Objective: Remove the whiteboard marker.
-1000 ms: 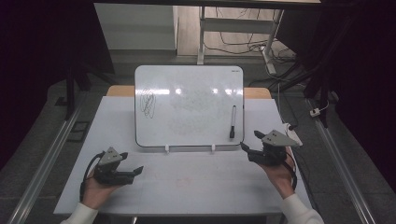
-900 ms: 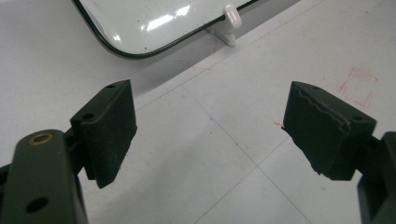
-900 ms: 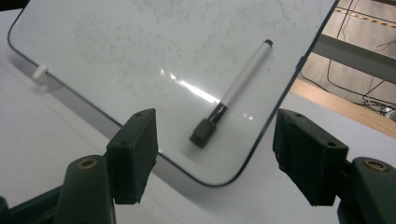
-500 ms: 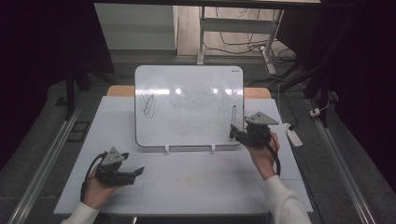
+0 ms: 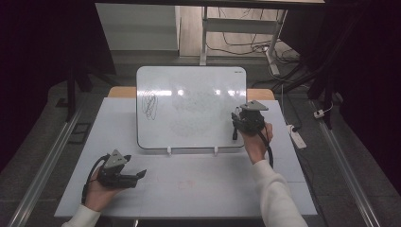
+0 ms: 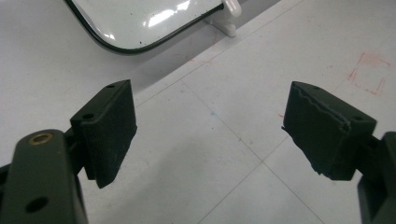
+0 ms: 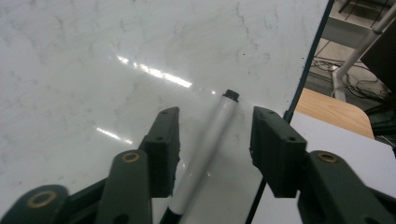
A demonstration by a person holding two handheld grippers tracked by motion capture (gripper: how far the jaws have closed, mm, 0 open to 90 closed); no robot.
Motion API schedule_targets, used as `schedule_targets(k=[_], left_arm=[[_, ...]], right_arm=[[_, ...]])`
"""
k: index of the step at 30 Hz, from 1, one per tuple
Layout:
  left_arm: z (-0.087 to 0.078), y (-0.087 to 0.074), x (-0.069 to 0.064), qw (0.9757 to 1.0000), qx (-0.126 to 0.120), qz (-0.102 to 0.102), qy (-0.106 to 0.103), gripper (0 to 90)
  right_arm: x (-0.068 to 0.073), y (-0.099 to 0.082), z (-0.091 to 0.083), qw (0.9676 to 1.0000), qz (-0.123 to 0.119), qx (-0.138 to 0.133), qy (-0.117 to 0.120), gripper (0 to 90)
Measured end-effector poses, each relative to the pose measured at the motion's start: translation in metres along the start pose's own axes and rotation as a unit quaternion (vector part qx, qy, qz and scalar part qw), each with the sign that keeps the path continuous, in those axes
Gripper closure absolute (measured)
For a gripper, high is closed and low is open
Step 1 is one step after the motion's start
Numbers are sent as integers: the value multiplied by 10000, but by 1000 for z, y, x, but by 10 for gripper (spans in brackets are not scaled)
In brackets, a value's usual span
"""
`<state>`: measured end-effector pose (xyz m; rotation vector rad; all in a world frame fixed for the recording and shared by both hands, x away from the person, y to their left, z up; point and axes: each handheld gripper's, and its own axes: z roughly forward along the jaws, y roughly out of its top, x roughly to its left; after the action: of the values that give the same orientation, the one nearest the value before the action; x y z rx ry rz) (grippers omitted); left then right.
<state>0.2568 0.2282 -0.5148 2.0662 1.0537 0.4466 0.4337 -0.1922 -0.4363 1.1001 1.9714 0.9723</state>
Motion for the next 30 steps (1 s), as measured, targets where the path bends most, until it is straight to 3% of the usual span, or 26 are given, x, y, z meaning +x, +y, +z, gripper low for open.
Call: schedule_targets(k=[11,20,30], left_arm=[[0,-1,0,10000,-19,60,-3,178],[0,-1,0,10000,-23,64,20,178],[0,-1,1,10000,-26,61,35,178]], right_arm=[[7,1,11,9998,73,33,-196,715],[14,4,15,9992,376,-74,66,799],[17,6,15,9990,428,-82,100,807]])
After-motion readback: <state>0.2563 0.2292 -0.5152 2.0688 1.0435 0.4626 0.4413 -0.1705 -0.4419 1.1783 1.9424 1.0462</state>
